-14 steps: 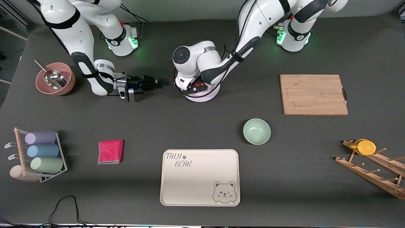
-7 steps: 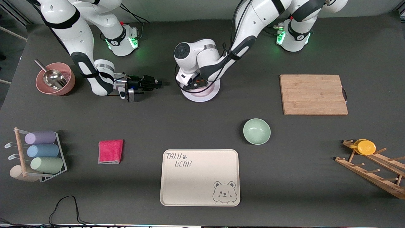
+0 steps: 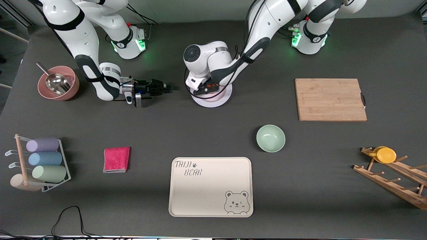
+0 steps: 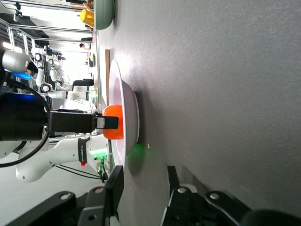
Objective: Place orange and plate with both arms
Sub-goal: 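Lower the orange onto the plate and open the left gripper, then raise the left gripper away while the right gripper reaches the plate rim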
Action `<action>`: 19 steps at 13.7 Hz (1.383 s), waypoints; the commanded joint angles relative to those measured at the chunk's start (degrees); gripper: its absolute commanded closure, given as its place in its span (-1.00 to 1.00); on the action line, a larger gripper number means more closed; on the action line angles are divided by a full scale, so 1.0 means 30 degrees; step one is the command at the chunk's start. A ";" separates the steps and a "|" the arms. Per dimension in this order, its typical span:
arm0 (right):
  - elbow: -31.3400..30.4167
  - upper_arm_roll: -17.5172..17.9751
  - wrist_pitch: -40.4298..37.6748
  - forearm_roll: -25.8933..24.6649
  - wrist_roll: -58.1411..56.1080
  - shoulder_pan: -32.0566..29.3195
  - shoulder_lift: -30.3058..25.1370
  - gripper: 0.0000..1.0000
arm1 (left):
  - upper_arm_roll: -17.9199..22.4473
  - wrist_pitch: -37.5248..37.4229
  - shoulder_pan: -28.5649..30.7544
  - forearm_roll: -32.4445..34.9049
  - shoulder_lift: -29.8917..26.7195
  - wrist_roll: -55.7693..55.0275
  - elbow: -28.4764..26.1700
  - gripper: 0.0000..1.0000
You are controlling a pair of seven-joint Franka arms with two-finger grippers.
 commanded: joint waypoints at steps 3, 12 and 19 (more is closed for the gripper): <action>0.0158 -0.0016 -0.0289 0.0539 -0.0675 0.0109 0.0665 0.12 | 0.0022 -0.2815 0.1949 0.0064 -0.2088 0.0567 0.0773 -0.96; 0.0976 0.0130 -0.0289 0.5834 -0.0646 0.3794 0.1278 0.12 | -0.0066 -0.6165 1.2721 -0.0875 -0.7479 0.9493 0.0076 -1.00; 0.2207 0.1417 -0.0260 1.0145 -0.0646 0.5763 0.2275 0.12 | -0.0037 -0.5958 2.0462 -0.1930 -0.8537 1.7056 0.0074 -1.00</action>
